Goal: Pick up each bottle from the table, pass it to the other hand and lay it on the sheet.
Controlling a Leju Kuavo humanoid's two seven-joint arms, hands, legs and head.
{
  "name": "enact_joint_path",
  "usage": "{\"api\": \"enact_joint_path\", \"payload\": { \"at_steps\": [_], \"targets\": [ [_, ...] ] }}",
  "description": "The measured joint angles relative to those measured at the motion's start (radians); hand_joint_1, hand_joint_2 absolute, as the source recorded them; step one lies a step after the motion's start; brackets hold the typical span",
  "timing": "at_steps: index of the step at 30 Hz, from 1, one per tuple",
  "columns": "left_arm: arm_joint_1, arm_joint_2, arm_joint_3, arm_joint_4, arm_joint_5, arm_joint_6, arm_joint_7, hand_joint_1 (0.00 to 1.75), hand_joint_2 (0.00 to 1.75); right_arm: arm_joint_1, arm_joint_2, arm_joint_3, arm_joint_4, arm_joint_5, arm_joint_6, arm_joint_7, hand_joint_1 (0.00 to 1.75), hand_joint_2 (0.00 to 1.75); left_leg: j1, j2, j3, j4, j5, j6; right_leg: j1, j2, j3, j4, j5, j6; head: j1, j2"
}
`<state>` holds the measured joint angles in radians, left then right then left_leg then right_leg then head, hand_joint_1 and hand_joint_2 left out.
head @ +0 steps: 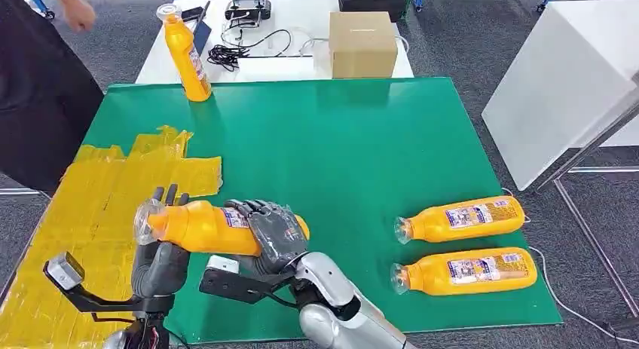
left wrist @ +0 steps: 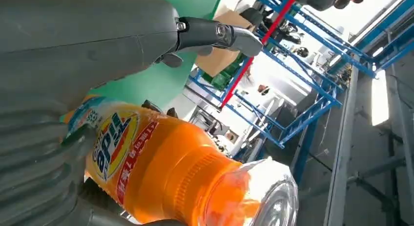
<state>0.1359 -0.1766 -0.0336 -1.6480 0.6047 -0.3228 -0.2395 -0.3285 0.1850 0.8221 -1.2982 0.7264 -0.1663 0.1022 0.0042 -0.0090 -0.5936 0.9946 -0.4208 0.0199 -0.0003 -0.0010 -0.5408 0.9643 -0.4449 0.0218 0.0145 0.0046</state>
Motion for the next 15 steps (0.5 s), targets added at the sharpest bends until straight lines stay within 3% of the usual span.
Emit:
{"api": "enact_joint_path", "payload": {
  "at_steps": [15],
  "targets": [
    [-0.012,-0.001,-0.054,0.002,-0.076,0.007,-0.022,0.0,1.75,-0.042,0.0,-0.01,0.042,-0.061,-0.002,0.003,1.75,1.75,0.0,0.0,0.0,0.0,0.0,0.0,0.0,0.0,0.0,0.0,0.0,0.0,0.0,0.0]
  ]
}}
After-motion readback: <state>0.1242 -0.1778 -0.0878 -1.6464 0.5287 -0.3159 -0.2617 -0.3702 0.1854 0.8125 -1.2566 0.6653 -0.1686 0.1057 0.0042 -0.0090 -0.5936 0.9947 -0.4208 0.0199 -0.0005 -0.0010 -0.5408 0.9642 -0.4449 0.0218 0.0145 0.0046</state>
